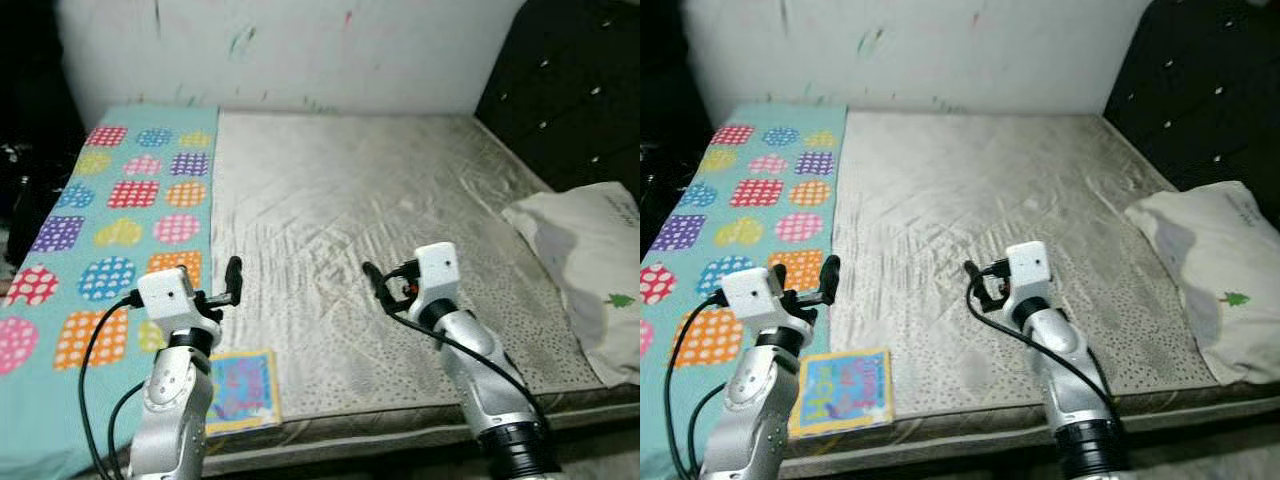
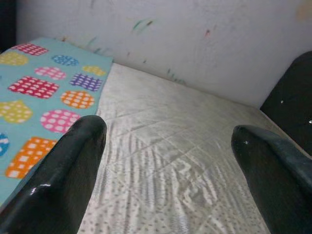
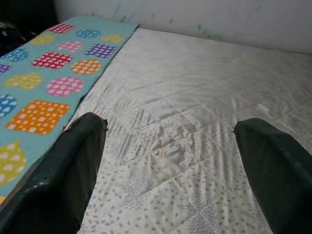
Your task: Clean up the room
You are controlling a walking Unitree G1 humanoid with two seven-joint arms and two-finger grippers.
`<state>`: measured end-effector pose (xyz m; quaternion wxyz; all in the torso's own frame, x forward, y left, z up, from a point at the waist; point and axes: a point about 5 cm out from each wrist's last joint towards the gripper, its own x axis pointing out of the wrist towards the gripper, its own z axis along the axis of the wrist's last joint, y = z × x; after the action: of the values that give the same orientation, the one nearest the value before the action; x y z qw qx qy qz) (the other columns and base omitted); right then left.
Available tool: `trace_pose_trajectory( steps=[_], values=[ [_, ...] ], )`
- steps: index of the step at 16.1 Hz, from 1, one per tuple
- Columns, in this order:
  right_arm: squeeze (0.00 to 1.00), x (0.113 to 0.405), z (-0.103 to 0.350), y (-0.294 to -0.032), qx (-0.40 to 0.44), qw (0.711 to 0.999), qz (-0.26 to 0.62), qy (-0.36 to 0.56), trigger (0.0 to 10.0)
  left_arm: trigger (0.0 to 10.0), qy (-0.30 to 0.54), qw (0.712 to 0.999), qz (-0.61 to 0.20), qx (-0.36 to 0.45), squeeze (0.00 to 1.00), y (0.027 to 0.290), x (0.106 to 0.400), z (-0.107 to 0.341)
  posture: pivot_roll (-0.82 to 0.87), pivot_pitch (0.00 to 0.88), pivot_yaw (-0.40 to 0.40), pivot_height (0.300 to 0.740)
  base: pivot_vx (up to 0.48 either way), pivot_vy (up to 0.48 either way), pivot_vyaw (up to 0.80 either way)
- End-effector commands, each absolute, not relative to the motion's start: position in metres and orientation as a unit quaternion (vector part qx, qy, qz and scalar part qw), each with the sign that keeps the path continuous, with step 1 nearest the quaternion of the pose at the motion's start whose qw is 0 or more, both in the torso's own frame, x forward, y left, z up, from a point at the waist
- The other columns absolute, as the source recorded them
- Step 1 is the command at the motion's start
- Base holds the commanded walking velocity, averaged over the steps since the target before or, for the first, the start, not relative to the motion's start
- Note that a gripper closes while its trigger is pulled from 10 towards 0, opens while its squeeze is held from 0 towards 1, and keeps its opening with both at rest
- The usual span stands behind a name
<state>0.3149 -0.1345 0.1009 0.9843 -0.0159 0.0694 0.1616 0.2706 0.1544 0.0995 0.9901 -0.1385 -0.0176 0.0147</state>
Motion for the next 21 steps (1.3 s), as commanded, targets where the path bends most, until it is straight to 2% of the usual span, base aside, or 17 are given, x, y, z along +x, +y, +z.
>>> trace_pose_trajectory(
  steps=[1, 12, 16, 19, 21],
  values=[
    [0.0, 0.3156, 0.1023, -0.1425, -0.022, 0.986, 0.152, 0.068, 10.0, 10.0, -0.008, 0.99, 0.005, -0.143, 0.0, 0.1482, 0.2711, 0.0982, -0.13, 0.014, -0.064, 0.74, 0.0, 0.48, 0.0],
    [0.0, 0.3162, 0.1017, -0.1441, -0.024, 0.986, 0.151, 0.071, 10.0, 10.0, -0.009, 0.99, 0.014, -0.137, 0.0, 0.1497, 0.2712, 0.0981, -0.13, 0.017, -0.062, 0.74, 0.0, 0.465, 0.0],
    [0.0, 0.3156, 0.1027, -0.1438, -0.035, 0.984, 0.16, 0.067, 10.0, 10.0, -0.013, 0.991, 0.013, -0.136, 0.0, 0.1501, 0.2716, 0.0991, -0.13, 0.017, -0.062, 0.74, 0.0, 0.0, 0.0],
    [0.0, 0.3149, 0.1048, -0.1386, -0.027, 0.984, 0.167, 0.059, 10.0, 10.0, -0.011, 0.991, 0.015, -0.132, 0.0, 0.1501, 0.2713, 0.0978, -0.13, 0.018, -0.062, 0.74, 0.0, 0.0, 0.74],
    [0.0, 0.3163, 0.1033, -0.1369, -0.013, 0.985, 0.159, 0.06, 10.0, 10.0, 0.001, 0.993, 0.021, -0.118, 0.0, 0.1534, 0.2697, 0.0912, -0.12, 0.016, -0.061, 0.74, 0.0, 0.0, 0.0]
  ],
)
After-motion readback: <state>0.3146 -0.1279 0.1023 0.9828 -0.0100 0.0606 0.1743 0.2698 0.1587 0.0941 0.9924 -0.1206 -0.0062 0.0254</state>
